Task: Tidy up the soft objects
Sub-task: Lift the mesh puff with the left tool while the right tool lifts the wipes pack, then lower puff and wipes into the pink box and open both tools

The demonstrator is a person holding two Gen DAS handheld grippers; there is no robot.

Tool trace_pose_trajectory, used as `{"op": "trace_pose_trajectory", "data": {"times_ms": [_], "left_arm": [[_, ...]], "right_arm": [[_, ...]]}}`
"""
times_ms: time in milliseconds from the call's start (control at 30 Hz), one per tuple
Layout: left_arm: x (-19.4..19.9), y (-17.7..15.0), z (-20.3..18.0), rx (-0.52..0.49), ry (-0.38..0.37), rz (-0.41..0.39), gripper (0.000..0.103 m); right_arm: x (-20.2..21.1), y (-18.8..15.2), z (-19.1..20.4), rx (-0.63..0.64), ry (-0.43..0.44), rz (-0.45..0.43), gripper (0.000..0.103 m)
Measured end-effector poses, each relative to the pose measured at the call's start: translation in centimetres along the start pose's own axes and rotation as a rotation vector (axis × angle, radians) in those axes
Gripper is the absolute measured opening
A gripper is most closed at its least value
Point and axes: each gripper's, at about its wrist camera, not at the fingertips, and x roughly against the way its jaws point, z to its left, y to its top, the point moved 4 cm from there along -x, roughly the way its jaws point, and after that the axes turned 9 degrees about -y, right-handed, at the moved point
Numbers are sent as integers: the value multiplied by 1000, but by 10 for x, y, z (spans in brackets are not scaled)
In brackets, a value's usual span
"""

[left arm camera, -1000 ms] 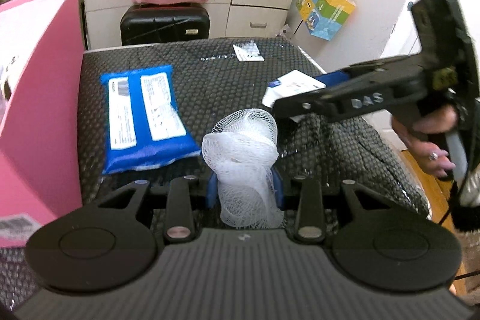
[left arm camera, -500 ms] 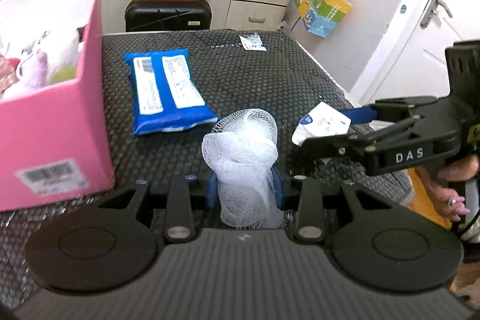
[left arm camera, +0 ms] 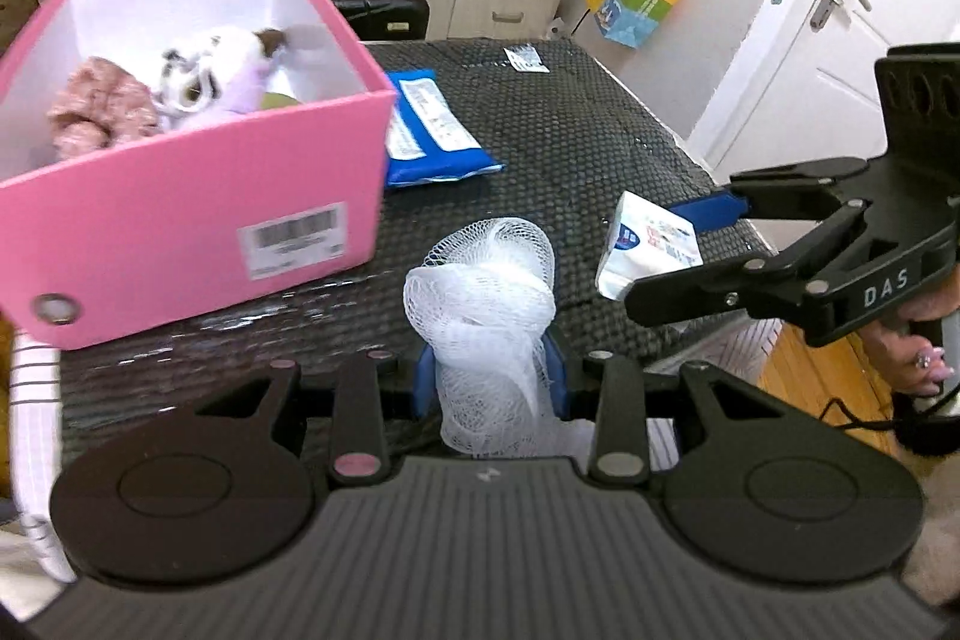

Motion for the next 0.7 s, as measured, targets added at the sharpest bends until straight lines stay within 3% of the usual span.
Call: {"op": "trace_pose_trajectory", "data": {"times_ms": [167,333,500,700], "left_arm": [[37,4,10,-27,1,-44,35],[63,28,28,-45,30,-118,35],[73,62,55,-35,92,-199,35],[67,100,94,-22,176,-238,35]], "right_arm": [[3,18,35,40,33,-41,83],[-1,53,62,67,67,-102,83],[-13,97,70,100,58,-160,83],[-50,152,60,93,60,-141,83]]}}
